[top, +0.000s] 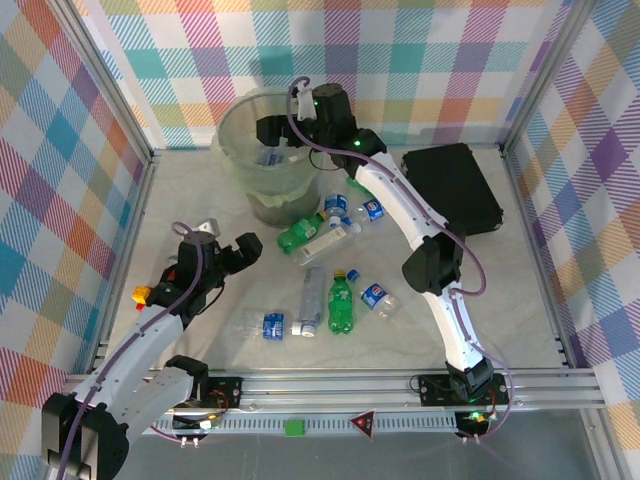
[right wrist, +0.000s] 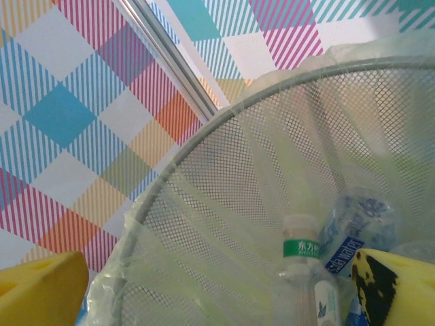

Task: Put the plastic bottles in the bin

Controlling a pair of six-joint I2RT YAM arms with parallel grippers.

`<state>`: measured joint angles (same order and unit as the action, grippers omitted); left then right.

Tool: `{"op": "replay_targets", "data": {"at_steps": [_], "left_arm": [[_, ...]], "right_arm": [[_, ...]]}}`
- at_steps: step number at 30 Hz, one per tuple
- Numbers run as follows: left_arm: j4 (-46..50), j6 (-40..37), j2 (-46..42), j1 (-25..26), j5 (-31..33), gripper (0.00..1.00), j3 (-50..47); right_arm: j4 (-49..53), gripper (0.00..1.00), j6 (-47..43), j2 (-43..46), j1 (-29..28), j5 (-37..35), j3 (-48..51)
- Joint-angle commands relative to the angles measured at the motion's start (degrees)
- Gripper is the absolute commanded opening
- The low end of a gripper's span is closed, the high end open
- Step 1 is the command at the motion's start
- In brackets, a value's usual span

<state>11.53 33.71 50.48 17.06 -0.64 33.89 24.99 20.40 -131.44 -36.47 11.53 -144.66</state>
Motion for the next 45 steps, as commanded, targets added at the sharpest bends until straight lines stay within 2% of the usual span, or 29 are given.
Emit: {"op": "replay_targets", "data": {"at_steps": [1, 5, 9, 11, 18, 27, 31, 36, 45], "left_arm": [[2.4, 1.1, -1.0, -0.4, -2.4, 1.00, 1.0], [6.2, 1.3, -1.0, 0.2, -4.0, 1.00, 3.0], [11.1, 2.1, -0.9, 2.5, -4.4, 1.00, 5.0], [14.7, 2.8, -0.7, 4.3, -3.6, 1.00, 6.2], [27.1, 10.1, -0.3, 14.2, -0.9, 1.00, 8.8], [38.6, 21.8, -0.5, 27.4, 3.4, 1.00, 9.8], [41.3, 27.1, 0.3, 33.1, 5.2, 1.00, 9.9], [42.1, 31.6, 2.9, 37.6, 5.7, 1.00, 9.3], [34.4, 35.9, 10.8, 38.4, 9.6, 1.00, 8.8]], "right_arm": [[2.3, 0.99, -3.5, 5.4, -0.4, -0.5, -1.3], [4.3, 0.99, -5.5, 11.0, -0.4, -1.1, 3.5], [2.2, 0.99, -7.2, 20.4, -0.4, -3.8, 16.6], [-1.3, 0.99, -7.9, 26.5, -0.4, -5.5, 26.6], [-10.0, 0.99, -8.2, 43.7, -0.4, -14.4, 55.7], [-13.3, 0.99, -6.7, 51.1, -0.3, -24.9, 78.4], [-15.0, 0.99, -4.1, 51.9, -0.4, -27.3, 85.4], [-15.6, 0.99, -2.5, 50.9, -0.3, -28.2, 89.1], [-15.5, 0.99, -2.6, 51.8, -0.4, -28.5, 89.7]]}}
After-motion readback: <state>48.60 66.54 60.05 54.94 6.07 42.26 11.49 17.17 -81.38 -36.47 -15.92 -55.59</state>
